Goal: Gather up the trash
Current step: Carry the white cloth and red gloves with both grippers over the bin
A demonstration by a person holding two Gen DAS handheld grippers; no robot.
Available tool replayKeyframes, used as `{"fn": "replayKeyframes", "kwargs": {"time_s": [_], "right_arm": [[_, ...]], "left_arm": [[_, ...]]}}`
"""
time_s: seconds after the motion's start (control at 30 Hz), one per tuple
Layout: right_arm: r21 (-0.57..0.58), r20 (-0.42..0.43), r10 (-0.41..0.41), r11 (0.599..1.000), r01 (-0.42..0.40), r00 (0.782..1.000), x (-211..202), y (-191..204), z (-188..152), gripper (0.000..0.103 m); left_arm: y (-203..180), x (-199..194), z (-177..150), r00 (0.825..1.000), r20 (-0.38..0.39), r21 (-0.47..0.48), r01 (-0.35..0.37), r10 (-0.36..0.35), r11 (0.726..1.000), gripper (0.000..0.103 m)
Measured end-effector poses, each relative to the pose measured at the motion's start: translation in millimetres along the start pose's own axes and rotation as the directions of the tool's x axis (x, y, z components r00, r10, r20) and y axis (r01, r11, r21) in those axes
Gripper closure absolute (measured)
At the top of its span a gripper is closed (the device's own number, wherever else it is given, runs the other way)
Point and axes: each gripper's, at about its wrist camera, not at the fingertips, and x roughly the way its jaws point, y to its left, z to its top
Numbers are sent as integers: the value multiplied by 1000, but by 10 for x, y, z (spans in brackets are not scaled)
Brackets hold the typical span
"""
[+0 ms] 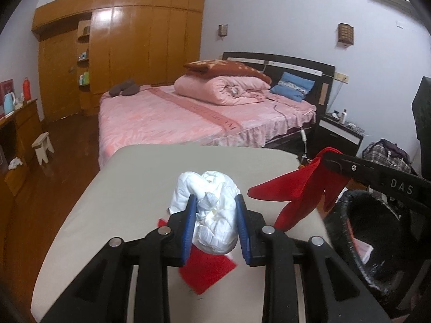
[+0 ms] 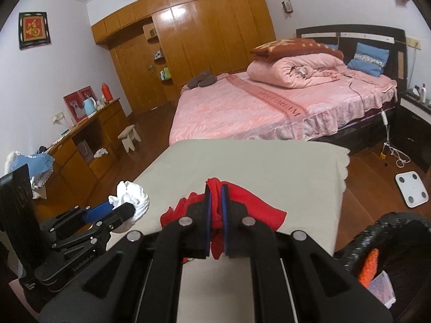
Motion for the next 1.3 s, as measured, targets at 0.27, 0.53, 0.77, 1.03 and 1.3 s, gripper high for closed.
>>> {"fn": "replayKeyframes", "kwargs": {"time_s": [0.27,0.53,0.77,1.03,1.3], "right_arm": [[24,58,-62,998,61,996,-473,-359,89,97],[63,82,-172,984,168,982,-933,-874,-11,97],[110,69,-269,959,261,961,-1260,-1301,-240,97],[158,29,-359,923,351,933,-1492,-1715,-541,97],[197,-18,-411,892,406,912,-1551,-2024,-803,97]], "left_arm": [[-483,-18,170,997,30,47,76,-77,996,75],[-1043,-9,216,985,42,97,160,-165,982,75],[-1572,64,140,966,23,122,252,-257,960,75],[-2126,233,40,935,-21,139,353,-353,925,74],[-2635,442,-84,911,-77,181,412,-405,893,74]]}}
